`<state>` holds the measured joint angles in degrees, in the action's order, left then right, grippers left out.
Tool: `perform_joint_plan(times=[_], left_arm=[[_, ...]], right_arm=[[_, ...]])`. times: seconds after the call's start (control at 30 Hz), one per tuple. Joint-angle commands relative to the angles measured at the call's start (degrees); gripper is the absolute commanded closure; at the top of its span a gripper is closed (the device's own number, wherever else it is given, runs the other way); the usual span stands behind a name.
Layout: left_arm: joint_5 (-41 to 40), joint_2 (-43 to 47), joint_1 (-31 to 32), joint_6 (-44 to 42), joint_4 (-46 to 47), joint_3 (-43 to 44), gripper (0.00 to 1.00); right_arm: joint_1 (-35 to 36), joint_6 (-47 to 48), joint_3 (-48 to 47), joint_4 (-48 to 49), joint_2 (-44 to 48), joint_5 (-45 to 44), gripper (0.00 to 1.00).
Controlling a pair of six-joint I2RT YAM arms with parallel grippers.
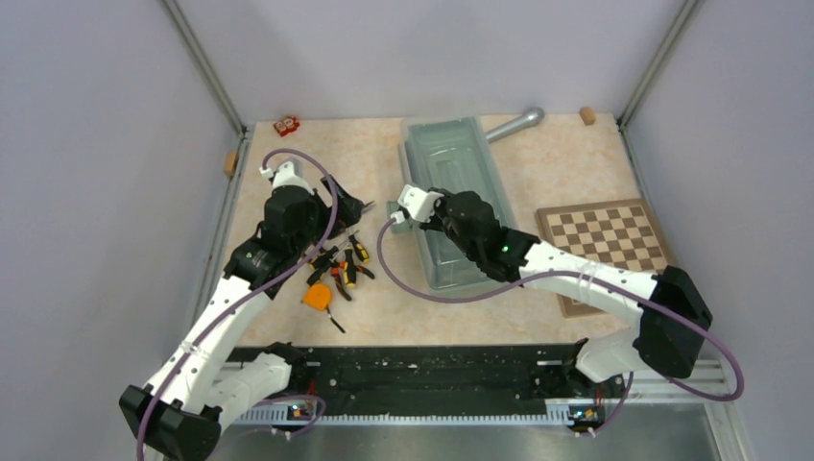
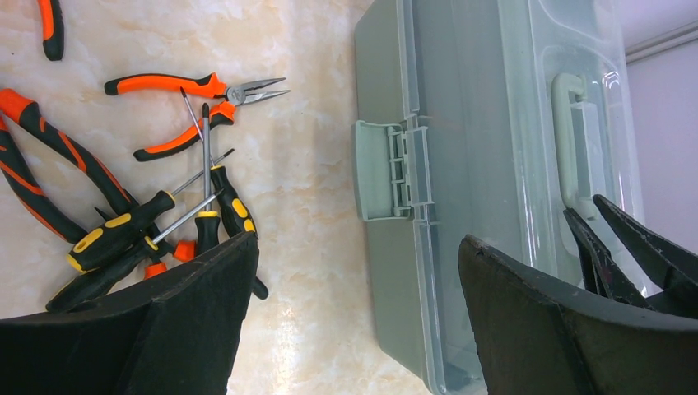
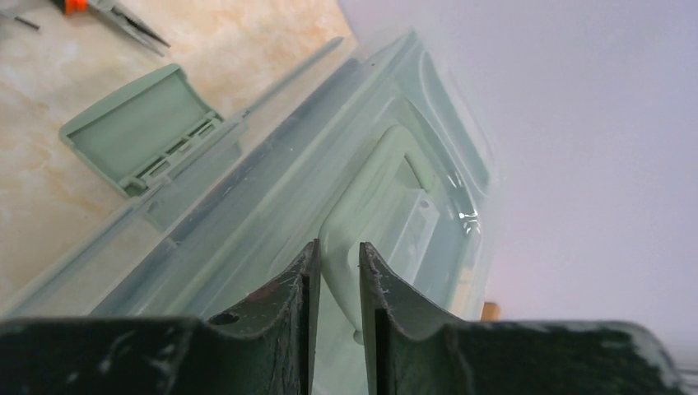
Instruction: Pack the tool kit
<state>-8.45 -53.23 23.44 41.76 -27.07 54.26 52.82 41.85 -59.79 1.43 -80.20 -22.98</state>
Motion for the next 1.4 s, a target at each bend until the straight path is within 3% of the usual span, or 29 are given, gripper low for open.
perform_joint_plan(times=[0.0,0.27,0.57,0.8,0.9,1.13,1.23,1.37], left_arm=[[-0.6,0.5,-0.1,-0.4,1.8,0.1,0.05],[-0.1,0.2,-0.1,0.2,2.4,-0.4,0.05],[-0.3,1.5,-0.1,1.1,2.9,-2.1,0.05],[-0.8,2.9,-0.1,1.1,3.6,-3.8,0.05],[-0.5,2.8,-0.1,0.9,3.6,-3.8,0.05],[0.9,2.5,-0.1,-0.4,3.8,-3.2,0.05],[2.2,2.6,-0.1,-1.4,4.1,-2.9,0.05],[4.4,2.1,-0.1,-2.4,4.7,-2.8,0.05]], right_arm=[[0.0,0.9,6.3,10.8,1.7,-10.8,0.78],[0.0,-6.9,7.7,12.3,1.6,-11.9,0.85],[-2.7,-27.5,4.5,6.4,0.5,-11.2,1.00],[-6.3,-40.4,4.5,5.3,1.9,-5.4,1.00],[-6.7,-38.5,4.0,4.9,2.0,-3.2,1.00],[-7.6,-23.2,-3.5,-8.5,2.5,8.3,0.59],[-8.8,-19.3,-7.1,-15.6,2.0,12.1,0.52],[-10.6,-19.1,-13.2,-23.7,-1.1,17.3,0.50]])
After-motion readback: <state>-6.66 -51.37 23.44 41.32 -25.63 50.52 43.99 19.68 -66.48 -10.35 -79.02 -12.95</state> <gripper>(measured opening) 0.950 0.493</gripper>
